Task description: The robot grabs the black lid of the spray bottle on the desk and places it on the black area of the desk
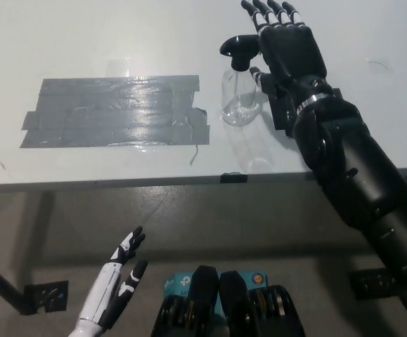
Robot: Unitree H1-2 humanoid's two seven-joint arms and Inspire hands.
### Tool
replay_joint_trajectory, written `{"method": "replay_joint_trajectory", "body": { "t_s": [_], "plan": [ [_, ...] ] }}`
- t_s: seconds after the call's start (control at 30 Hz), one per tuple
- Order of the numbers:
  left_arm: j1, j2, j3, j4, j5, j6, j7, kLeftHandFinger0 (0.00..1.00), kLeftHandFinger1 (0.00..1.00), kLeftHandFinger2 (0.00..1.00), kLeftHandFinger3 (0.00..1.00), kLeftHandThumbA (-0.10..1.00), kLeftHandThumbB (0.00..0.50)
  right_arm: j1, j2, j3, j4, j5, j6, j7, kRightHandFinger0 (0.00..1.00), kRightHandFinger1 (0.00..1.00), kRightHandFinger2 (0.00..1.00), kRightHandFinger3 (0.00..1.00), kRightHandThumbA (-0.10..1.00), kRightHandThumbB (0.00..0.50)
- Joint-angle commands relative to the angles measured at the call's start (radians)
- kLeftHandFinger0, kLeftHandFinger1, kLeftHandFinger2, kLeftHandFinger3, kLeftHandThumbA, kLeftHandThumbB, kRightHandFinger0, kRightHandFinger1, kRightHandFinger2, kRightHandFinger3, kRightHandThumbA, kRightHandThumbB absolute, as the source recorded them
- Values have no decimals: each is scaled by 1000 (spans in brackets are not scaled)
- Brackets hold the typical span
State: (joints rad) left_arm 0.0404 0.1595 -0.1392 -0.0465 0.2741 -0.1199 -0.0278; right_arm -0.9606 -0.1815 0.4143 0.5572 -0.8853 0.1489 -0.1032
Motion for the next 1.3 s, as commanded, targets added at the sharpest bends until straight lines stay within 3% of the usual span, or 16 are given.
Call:
{"method": "replay_joint_trajectory", "body": {
  "t_s": [0.0,0.33,0.47,0.6,0.7,0.93,1.27],
  "plan": [
    [-15,10,-2,-34,9,-25,-6,1000,1000,1000,1000,1000,57,-87,14,11,-7,-36,22,-46,1000,1000,1000,1000,692,334],
    [-22,12,0,-43,19,-19,-6,1000,1000,1000,1000,1000,64,-116,18,22,45,-35,29,-57,1000,1000,1000,1000,683,332],
    [-25,10,1,-50,13,-6,-12,1000,1000,1000,1000,1000,72,-122,18,20,73,-25,26,-57,1000,1000,1000,1000,659,379],
    [-29,12,3,-49,5,-9,-15,1000,1000,1000,1000,1000,75,-130,13,25,99,-20,34,-28,1000,1000,1000,1000,743,417],
    [-31,12,4,-51,12,-6,-12,1000,1000,1000,1000,1000,83,-137,10,27,114,-17,42,-10,1000,1000,1000,1000,731,443],
    [-30,14,5,-55,11,-1,-15,1000,1000,1000,1000,1000,78,-145,-4,33,108,-13,47,18,1000,1000,1000,1000,831,476],
    [-43,16,11,-53,10,2,-21,1000,1000,1000,1000,1000,54,-174,-10,42,120,-16,62,35,1000,1000,1000,1000,844,472]
  ]
}}
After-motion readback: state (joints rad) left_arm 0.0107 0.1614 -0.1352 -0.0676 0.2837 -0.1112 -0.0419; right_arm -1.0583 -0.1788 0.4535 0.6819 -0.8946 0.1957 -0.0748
